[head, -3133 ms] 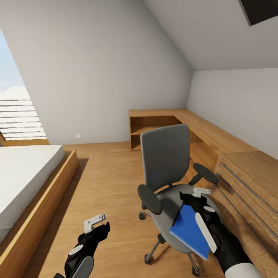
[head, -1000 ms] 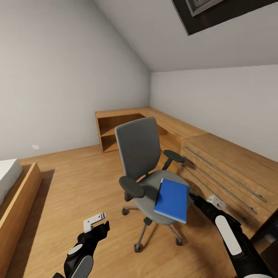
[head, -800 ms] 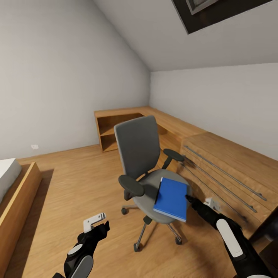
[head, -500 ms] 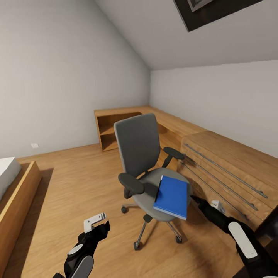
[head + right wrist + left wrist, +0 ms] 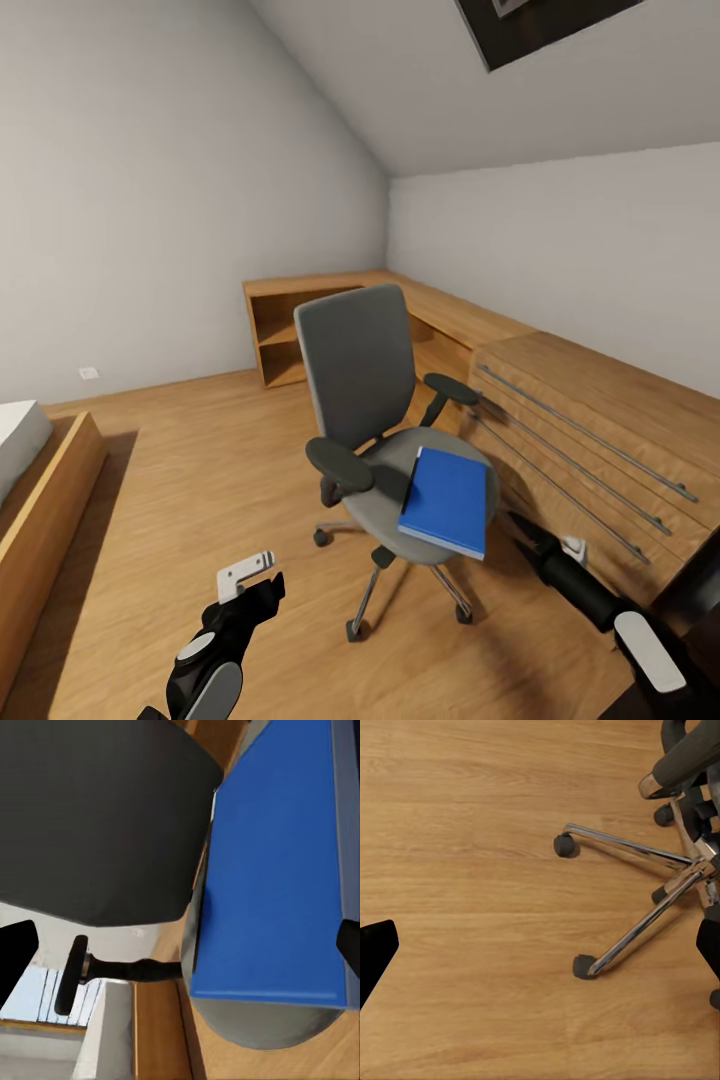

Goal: In the bedroom, organize the workspace by keeping the computer under the desk, ensuring the monitor is on the desk, placing the keyboard on the desk next to the monitor, placing the mouse on the desk next to the keyboard, moving the folder from the swivel chair onto the desk next to the mouse, stacking the notebook on top of the folder with the pen on top of the notebook, and positioning the swivel chair next to the desk.

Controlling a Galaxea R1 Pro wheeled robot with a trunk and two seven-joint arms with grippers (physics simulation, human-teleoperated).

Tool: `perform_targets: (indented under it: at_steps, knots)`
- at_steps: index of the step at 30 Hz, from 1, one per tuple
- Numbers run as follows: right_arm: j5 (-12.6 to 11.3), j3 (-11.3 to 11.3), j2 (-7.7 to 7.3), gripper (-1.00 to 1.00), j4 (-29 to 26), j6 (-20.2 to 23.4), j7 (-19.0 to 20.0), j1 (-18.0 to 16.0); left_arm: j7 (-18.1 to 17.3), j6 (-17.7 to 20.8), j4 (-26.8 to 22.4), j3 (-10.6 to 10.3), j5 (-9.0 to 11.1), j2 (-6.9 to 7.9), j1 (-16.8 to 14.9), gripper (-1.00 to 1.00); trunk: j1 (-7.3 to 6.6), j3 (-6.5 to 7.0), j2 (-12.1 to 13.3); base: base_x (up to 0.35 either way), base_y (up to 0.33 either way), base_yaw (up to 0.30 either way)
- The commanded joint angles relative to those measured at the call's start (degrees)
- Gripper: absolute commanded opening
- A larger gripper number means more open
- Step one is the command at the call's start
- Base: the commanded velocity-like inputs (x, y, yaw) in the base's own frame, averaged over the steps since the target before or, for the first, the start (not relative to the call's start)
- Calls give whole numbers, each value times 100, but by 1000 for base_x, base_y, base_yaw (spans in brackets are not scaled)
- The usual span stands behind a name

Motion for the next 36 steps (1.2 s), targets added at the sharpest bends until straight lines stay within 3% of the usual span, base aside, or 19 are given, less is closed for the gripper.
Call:
perform_targets:
  at_steps: [1,6,36]
  knots:
    - [-39,-86,-2,100,94,46,149,-4,44,14,-8,-13,28,5,-6,100,22,-24,-44,0,0,0]
    - [-50,-226,-14,100,253,42,454,-3,44,15,-8,-20,35,5,-6,100,132,-114,-245,0,0,0]
    - [-34,-215,22,100,269,-3,429,-3,44,14,9,-29,41,-12,-6,100,791,-652,-1448,0,0,0]
